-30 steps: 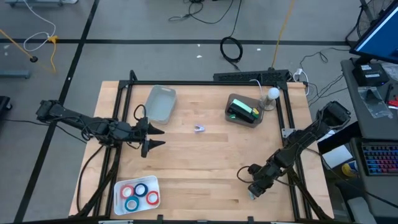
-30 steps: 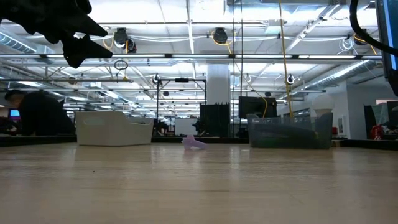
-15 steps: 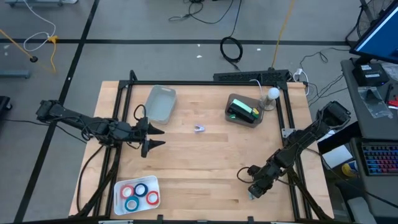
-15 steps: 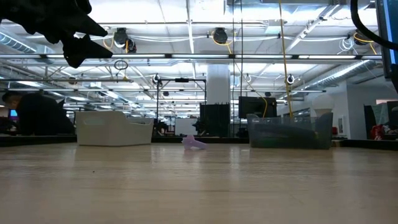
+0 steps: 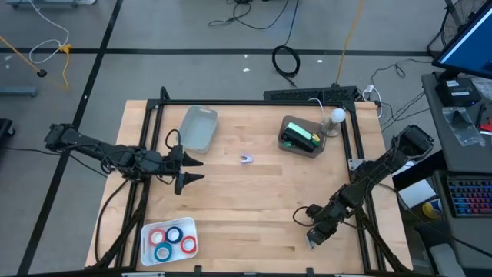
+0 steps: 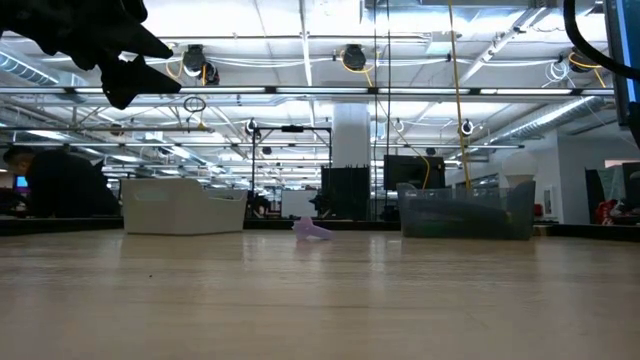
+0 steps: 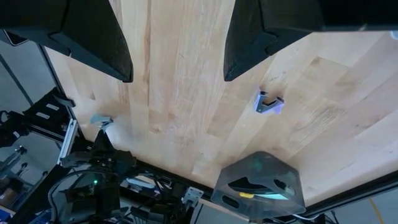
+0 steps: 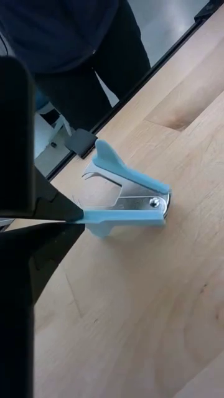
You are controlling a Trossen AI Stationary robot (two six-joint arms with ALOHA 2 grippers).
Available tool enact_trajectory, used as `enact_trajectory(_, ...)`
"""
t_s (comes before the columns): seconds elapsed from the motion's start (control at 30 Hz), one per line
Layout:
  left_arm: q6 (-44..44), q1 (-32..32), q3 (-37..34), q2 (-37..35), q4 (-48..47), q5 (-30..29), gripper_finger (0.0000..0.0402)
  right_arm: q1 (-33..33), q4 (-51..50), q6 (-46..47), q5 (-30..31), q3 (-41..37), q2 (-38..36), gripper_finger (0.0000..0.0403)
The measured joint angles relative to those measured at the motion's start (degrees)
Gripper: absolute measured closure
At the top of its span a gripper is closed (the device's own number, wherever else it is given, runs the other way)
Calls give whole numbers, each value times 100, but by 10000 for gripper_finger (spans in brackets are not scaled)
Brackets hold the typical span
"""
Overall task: Pick and place Stapler, Stapler remover, tape
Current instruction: Put the light blue staple remover into the gray bin
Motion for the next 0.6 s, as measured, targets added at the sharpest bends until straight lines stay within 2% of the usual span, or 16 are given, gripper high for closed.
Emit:
enact_trajectory(0.37, -11, 0, 0, 1, 0, 1, 144, 0, 214, -93, 202, 1, 0, 402)
enact_trajectory(0.6, -31, 0, 0, 1, 141, 1, 144, -180, 1346, -318, 1009, 2, 0, 402)
